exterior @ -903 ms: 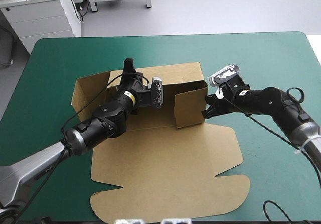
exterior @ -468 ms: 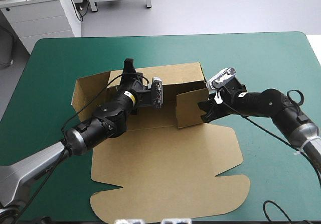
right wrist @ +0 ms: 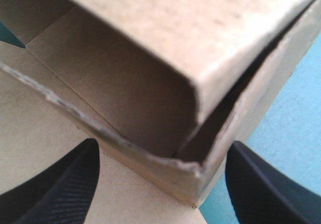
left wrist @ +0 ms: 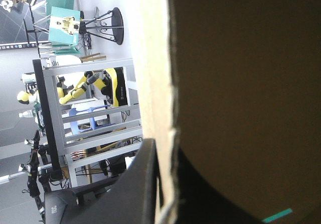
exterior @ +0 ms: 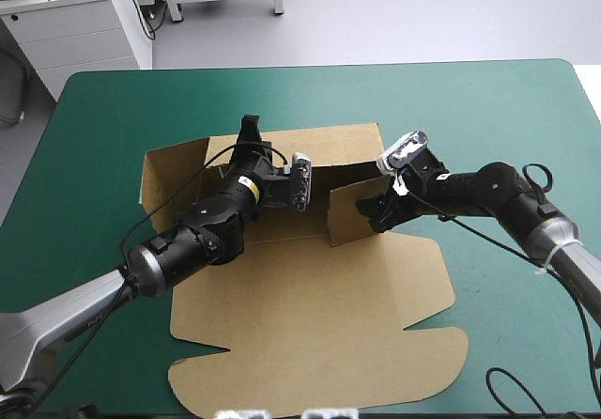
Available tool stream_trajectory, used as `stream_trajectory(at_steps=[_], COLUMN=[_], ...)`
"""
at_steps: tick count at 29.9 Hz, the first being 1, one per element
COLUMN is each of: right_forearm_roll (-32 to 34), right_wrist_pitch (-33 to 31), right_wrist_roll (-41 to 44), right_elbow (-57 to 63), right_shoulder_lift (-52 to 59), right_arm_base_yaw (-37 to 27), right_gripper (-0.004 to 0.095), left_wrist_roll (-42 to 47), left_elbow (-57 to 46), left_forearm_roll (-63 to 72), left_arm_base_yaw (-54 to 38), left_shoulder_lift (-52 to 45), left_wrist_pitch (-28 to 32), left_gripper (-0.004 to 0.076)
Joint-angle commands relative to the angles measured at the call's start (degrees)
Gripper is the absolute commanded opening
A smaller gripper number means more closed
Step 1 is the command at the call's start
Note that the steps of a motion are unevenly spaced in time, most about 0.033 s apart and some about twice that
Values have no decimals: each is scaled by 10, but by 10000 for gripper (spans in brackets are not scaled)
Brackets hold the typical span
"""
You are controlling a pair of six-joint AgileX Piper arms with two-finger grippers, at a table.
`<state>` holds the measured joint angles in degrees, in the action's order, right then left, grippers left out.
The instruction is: Fold the box
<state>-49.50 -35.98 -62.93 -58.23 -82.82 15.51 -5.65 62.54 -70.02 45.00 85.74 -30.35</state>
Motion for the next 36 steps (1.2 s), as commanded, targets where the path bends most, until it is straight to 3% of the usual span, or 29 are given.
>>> stream_trajectory(at_steps=[1, 5, 11, 21, 26, 34, 36], right_forearm_roll=[-44, -85, -96, -100, -100, -100, -100], right_wrist_pitch=[30, 49, 48, 18, 3, -36, -42], right_wrist_roll=[-18, -56, -72, -70, -65, -55, -55], right_elbow=[-14, -14, -14, -14, -14, -14, -14], right_shoulder_lift=[14, 14, 8, -26, -27, -27, -27], right_arm_base_yaw=[0, 0, 0, 1, 1, 1, 1], right_gripper=[658, 657, 657, 631, 445, -21, -19], left_wrist_roll=[-3, -9, -103, -105, -105, -105, -105], left_elbow=[12, 12, 6, 0, 0, 0, 0], left_forearm_roll=[22, 39, 133, 144, 146, 151, 148], left_arm_base_yaw=[4, 4, 4, 4, 4, 4, 4], left_shoulder_lift=[-15, -15, -15, -15, -15, -15, -15], left_wrist_pitch=[-21, -36, -40, -41, -42, -42, -42], left_gripper=[-6, -6, -7, -7, -7, -7, -7])
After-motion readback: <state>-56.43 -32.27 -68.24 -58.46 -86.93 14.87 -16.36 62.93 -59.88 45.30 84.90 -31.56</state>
